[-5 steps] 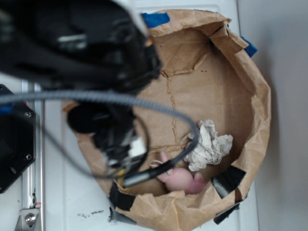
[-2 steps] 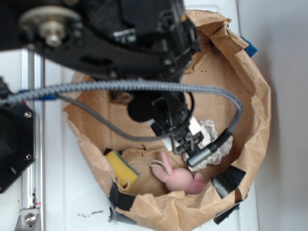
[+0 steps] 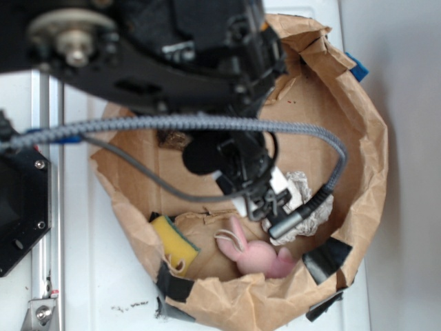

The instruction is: Grab the white paper.

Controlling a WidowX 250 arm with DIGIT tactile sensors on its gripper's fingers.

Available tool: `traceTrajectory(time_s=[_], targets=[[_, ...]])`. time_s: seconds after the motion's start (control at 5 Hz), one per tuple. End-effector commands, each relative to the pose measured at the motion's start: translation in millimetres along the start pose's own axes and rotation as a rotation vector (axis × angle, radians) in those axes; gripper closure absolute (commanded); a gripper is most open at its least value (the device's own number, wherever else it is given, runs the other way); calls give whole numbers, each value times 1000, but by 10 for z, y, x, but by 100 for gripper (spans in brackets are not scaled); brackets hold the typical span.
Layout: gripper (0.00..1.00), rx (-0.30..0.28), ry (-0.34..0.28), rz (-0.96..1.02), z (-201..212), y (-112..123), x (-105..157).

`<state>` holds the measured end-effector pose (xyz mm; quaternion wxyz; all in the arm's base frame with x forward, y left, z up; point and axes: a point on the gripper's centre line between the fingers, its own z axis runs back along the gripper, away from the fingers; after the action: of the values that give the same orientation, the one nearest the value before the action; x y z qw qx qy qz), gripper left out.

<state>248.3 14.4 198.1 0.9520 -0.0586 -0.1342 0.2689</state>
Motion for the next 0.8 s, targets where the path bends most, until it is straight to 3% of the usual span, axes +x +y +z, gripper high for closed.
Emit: traceTrajectory(time_s=[0.0,0.4,0.6], targets=[[0,43,-40,38,-196,99,117],[0,101,-15,26,-507,103,27],[0,160,-17,29,-724,92,43]])
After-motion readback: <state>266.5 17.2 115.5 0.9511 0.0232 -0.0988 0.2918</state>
